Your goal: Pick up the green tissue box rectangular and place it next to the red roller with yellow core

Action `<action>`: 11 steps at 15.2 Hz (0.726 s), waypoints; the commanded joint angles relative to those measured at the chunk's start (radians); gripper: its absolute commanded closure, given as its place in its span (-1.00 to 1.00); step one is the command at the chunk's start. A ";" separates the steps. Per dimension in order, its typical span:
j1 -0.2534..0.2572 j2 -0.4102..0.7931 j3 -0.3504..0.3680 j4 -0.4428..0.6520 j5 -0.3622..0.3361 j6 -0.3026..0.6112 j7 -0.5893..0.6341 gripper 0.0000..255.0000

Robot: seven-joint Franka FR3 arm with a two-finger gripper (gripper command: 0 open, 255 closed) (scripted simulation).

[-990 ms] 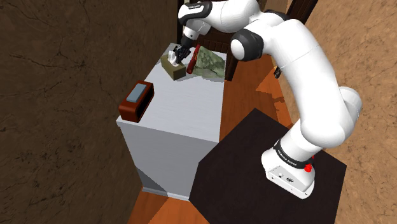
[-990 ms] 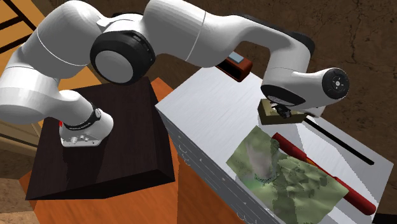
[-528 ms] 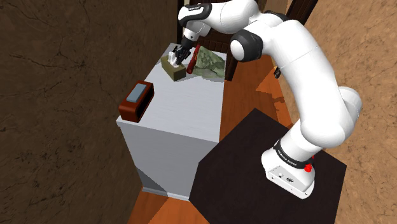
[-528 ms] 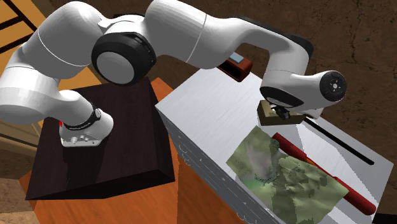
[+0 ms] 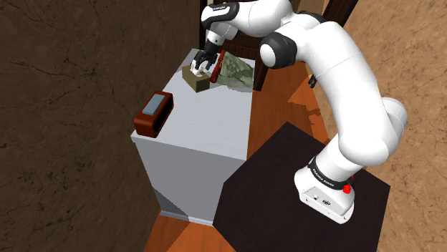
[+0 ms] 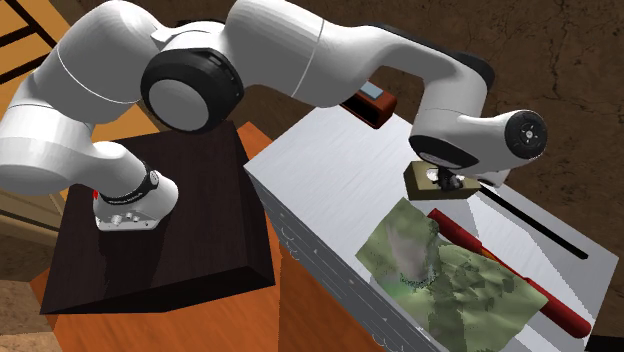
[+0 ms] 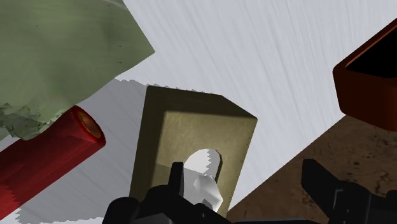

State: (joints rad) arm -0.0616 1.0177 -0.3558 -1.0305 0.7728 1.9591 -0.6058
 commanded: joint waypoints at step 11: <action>-0.016 -0.057 -0.017 0.000 -0.017 -0.062 0.006 -1.00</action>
